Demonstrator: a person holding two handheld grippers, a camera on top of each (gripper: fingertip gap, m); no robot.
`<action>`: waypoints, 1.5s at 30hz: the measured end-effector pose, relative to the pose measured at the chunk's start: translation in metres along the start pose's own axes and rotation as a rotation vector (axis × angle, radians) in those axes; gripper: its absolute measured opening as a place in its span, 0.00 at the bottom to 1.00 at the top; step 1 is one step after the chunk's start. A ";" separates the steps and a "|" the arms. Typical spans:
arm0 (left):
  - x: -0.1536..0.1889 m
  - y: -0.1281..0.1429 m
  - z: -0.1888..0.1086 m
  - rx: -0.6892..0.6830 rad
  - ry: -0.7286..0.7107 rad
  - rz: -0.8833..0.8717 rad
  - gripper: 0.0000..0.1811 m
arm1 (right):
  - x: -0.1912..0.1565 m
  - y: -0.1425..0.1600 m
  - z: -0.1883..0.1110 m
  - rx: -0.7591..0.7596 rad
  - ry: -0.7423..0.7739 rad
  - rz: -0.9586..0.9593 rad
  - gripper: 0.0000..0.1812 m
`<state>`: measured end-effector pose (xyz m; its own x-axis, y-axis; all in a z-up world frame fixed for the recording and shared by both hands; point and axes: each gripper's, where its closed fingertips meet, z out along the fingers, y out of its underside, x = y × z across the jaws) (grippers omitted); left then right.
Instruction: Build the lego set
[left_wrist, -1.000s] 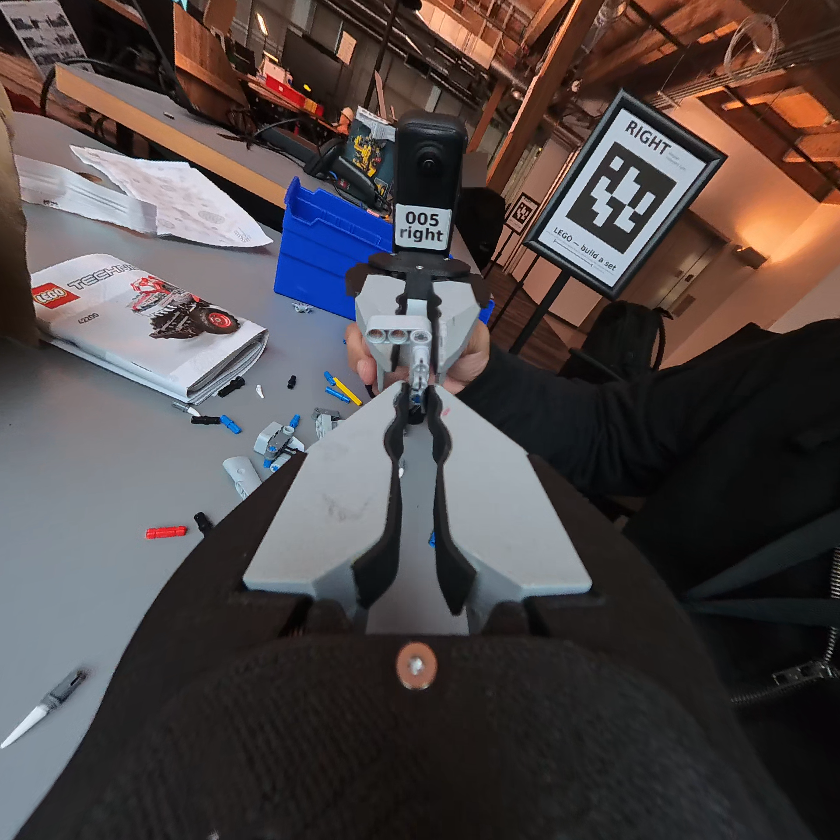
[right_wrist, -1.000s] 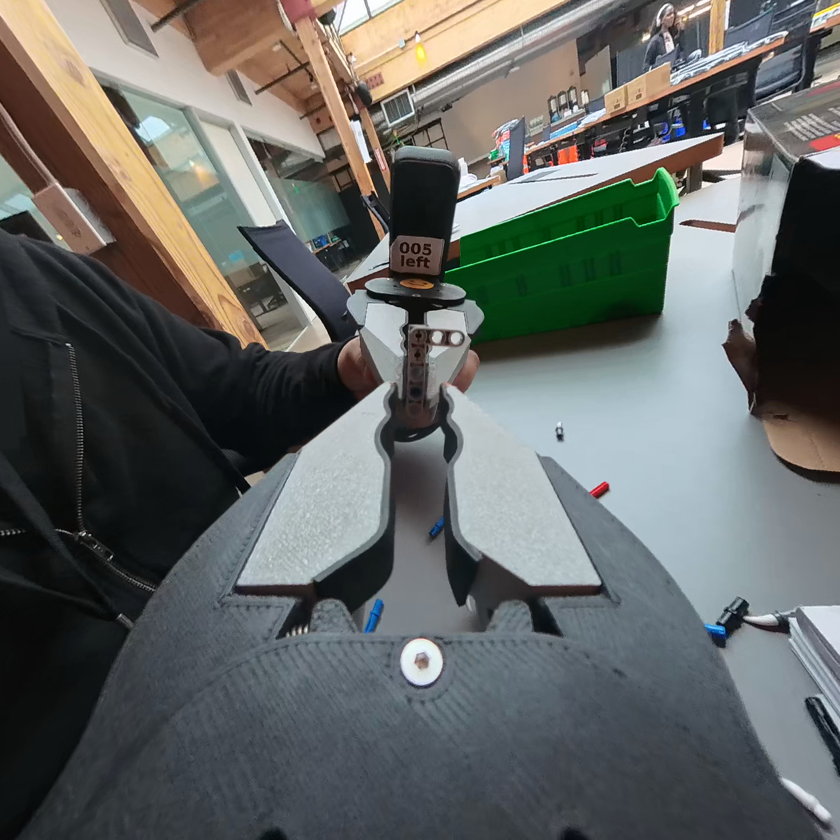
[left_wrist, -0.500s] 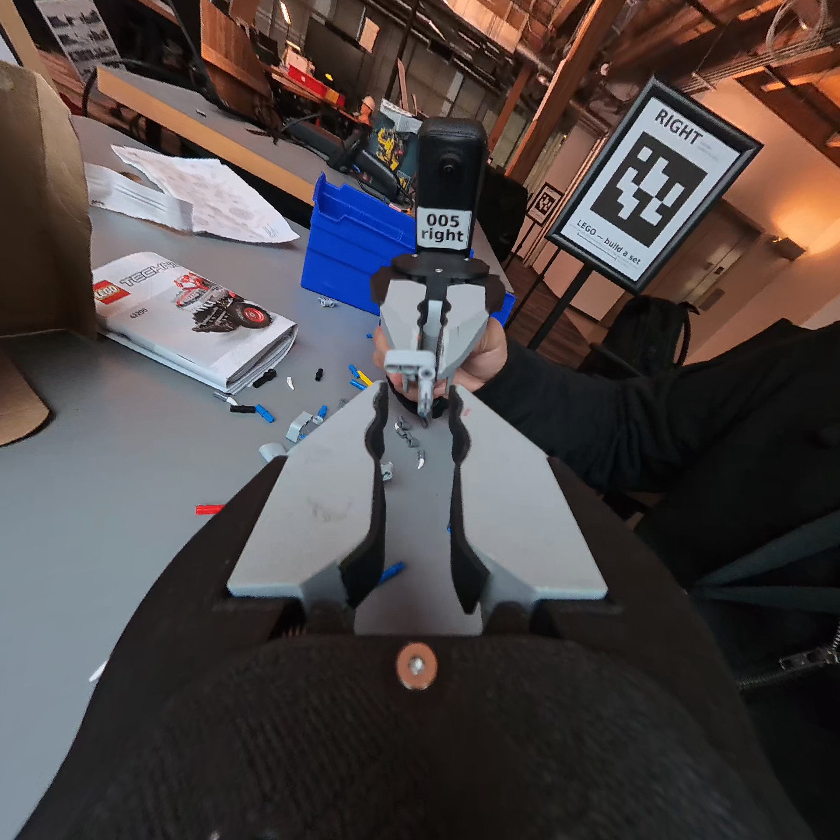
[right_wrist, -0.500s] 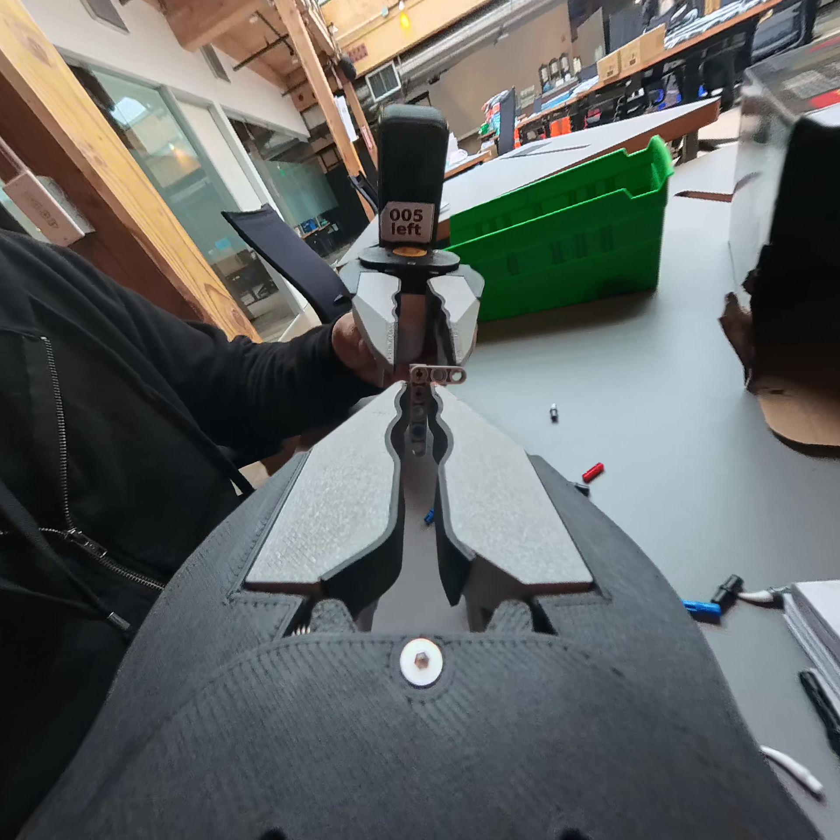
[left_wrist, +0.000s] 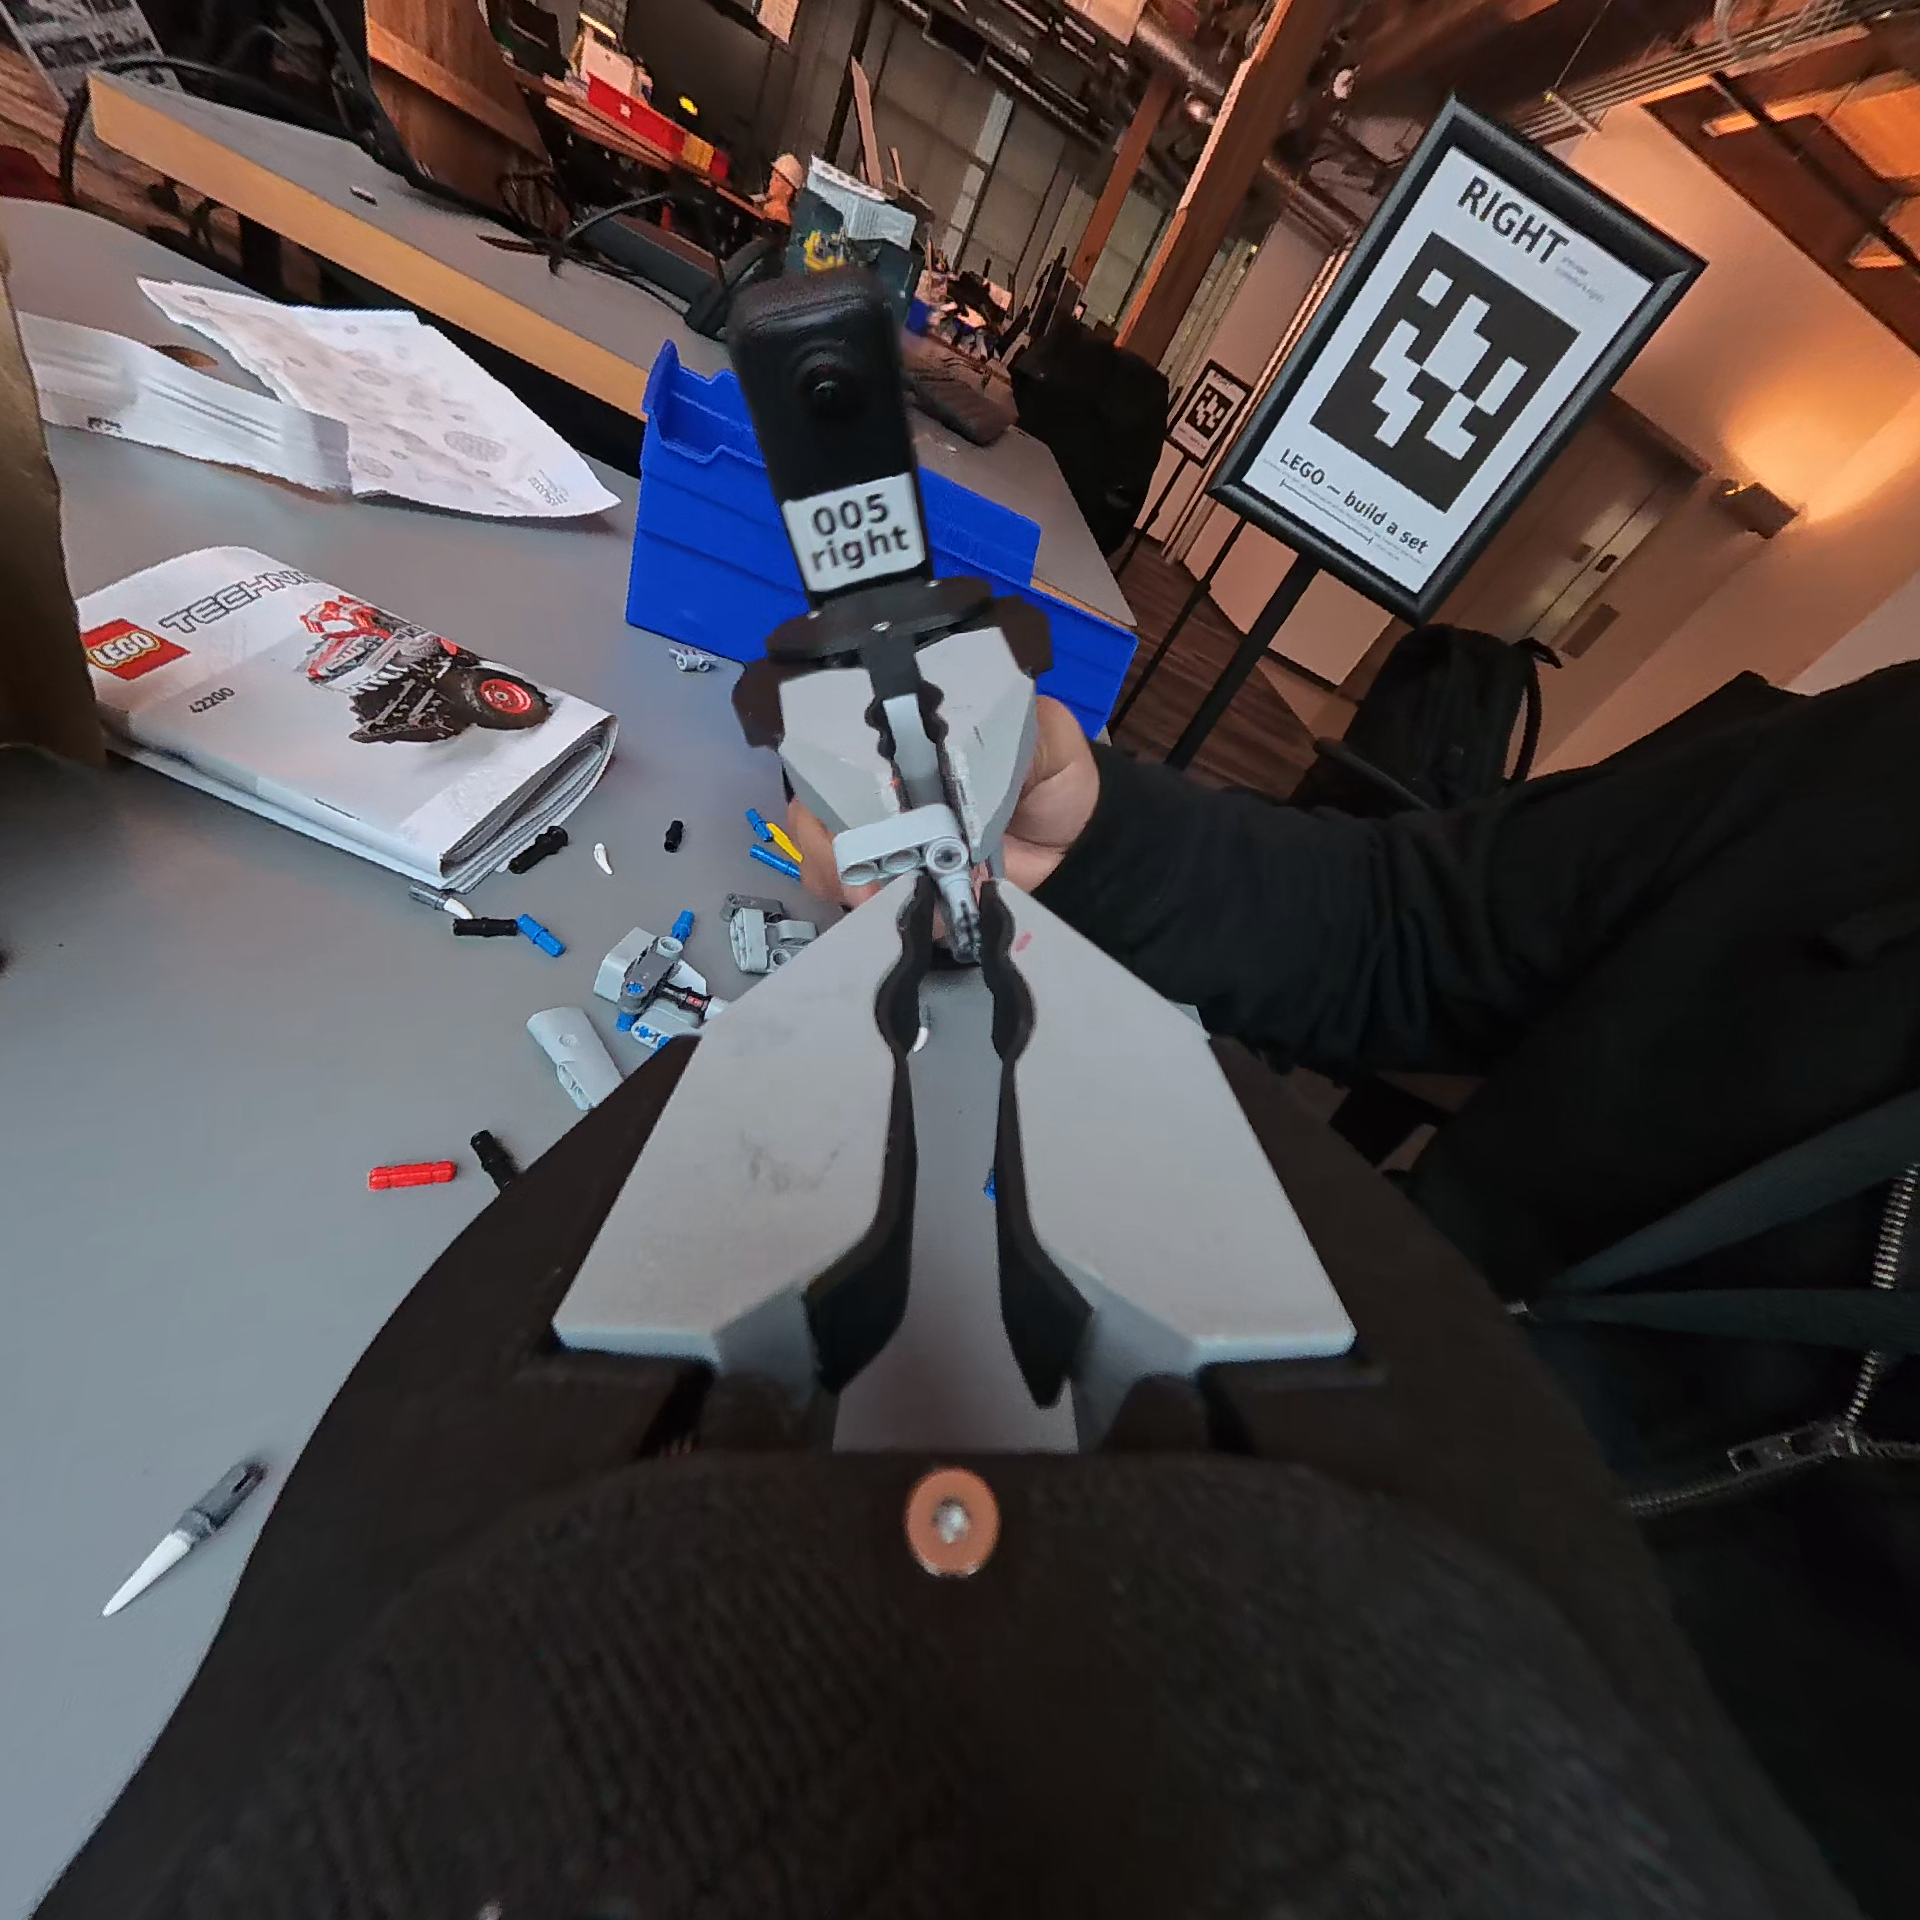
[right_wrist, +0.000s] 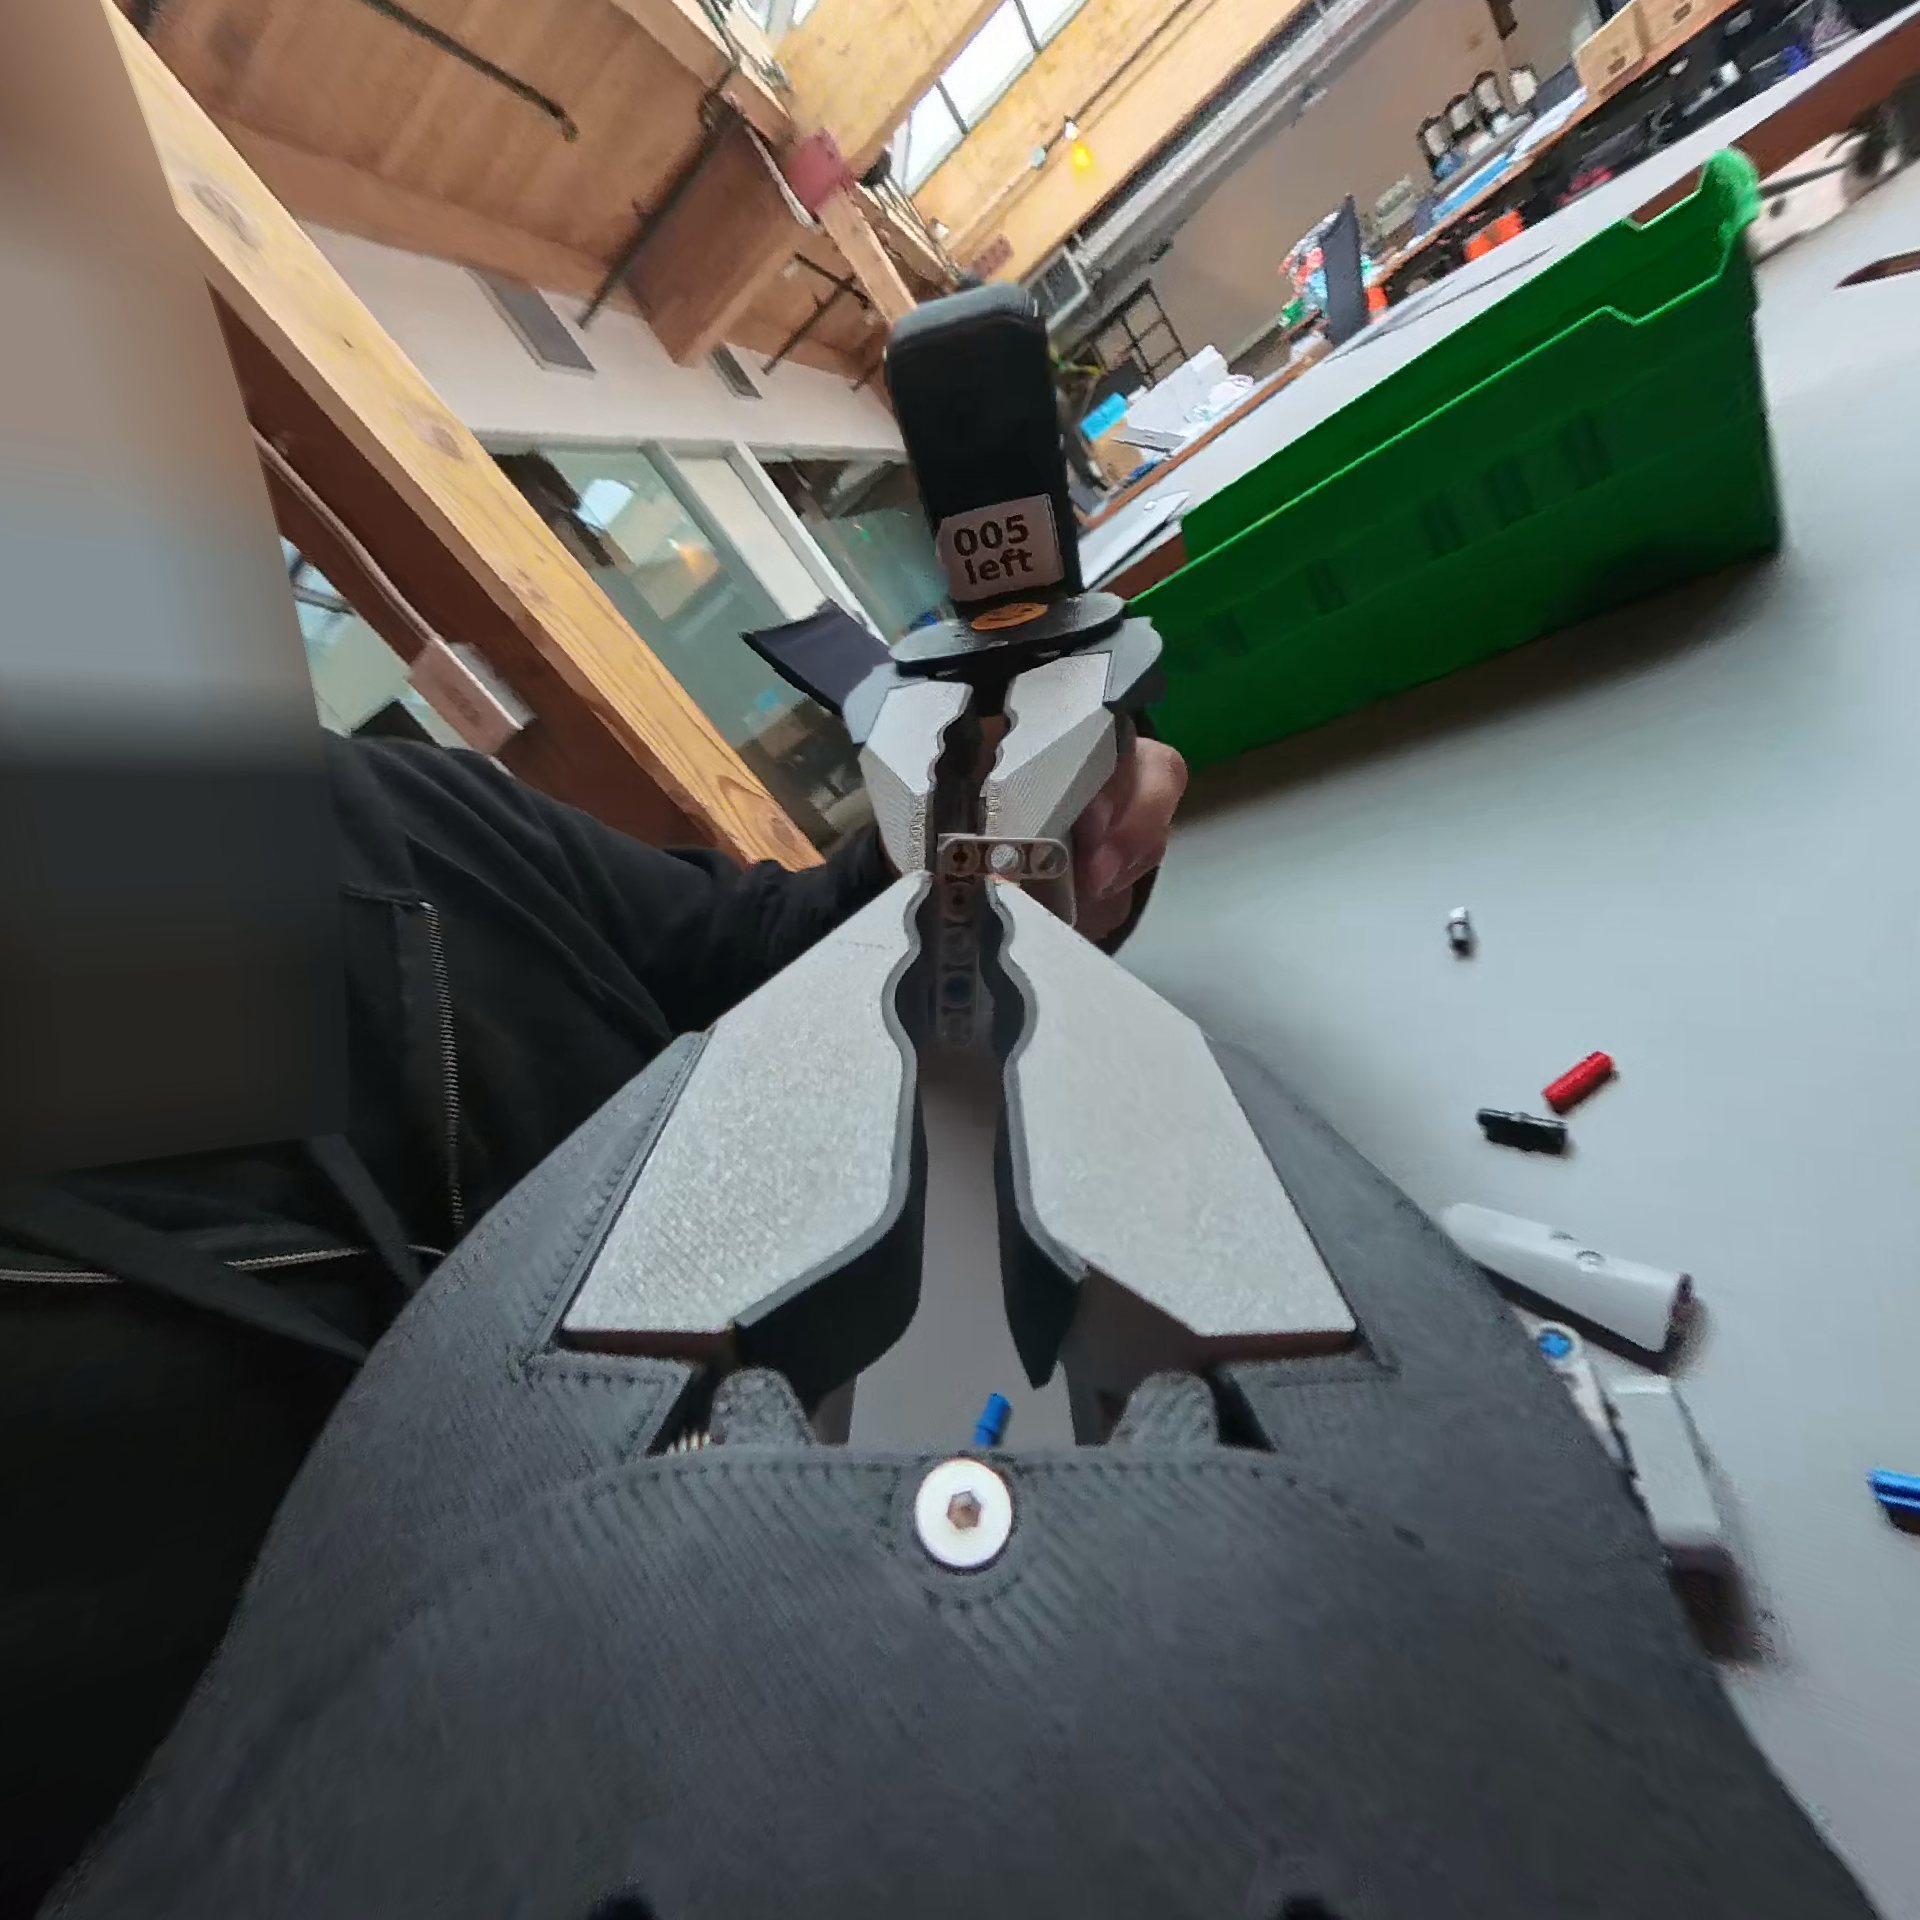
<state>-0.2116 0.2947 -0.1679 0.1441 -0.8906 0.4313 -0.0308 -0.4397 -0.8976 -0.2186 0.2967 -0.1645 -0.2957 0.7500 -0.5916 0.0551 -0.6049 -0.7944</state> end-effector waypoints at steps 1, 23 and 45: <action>0.001 -0.001 0.000 0.006 0.002 0.006 0.03 | -0.001 -0.001 0.000 0.013 -0.023 0.023 0.02; 0.006 -0.008 -0.003 0.052 0.029 0.002 0.03 | -0.008 -0.007 0.003 0.044 -0.015 -0.035 0.02; 0.008 -0.014 -0.006 0.096 -0.038 0.118 0.03 | -0.011 -0.008 0.007 -0.011 0.181 -0.342 0.02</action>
<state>-0.2157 0.2930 -0.1509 0.1830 -0.9295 0.3202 0.0443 -0.3175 -0.9472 -0.2226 0.2909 -0.1508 -0.1261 0.9437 -0.3059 -0.0072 -0.3092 -0.9510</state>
